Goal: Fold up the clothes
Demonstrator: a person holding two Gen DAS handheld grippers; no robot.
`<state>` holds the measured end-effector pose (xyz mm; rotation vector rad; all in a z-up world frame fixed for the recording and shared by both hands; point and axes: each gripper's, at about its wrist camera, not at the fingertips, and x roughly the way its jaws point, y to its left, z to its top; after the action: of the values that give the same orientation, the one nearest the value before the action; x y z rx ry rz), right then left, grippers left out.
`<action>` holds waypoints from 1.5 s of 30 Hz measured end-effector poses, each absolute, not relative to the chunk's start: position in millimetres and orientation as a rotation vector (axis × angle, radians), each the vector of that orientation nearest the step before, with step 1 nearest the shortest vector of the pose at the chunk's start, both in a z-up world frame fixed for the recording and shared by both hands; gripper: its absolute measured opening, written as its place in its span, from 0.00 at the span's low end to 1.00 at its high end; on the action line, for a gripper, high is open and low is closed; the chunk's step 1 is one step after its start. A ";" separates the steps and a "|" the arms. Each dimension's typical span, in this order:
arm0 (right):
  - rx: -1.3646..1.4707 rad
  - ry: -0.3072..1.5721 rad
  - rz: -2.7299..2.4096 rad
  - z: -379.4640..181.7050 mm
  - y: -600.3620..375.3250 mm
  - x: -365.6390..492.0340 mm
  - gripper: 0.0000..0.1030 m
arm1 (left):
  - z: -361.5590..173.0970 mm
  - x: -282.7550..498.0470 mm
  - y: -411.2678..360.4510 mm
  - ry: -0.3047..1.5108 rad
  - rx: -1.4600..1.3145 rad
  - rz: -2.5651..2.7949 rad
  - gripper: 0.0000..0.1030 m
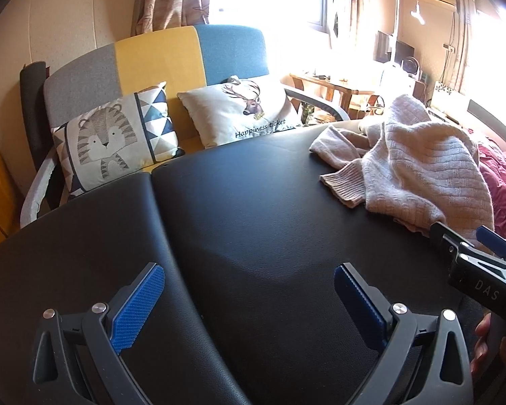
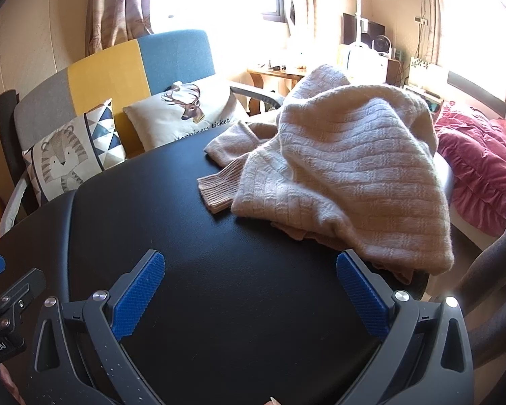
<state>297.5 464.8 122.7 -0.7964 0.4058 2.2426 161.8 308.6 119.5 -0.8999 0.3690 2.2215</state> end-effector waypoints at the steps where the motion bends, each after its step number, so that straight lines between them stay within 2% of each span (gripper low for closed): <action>1: -0.788 0.405 2.239 124.0 466.1 298.7 1.00 | 119.4 163.0 311.5 0.380 -0.895 2.221 1.00; 25: -0.780 0.497 2.234 118.9 487.4 310.2 1.00 | 118.8 187.2 333.1 0.446 -0.873 2.176 1.00; 45: -0.801 0.469 2.226 122.2 487.8 305.6 1.00 | 118.5 184.9 335.1 0.471 -0.901 2.169 1.00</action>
<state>305.6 487.8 122.2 -0.8009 0.4694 2.2256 184.9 335.1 118.5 -0.9006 0.4711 2.1695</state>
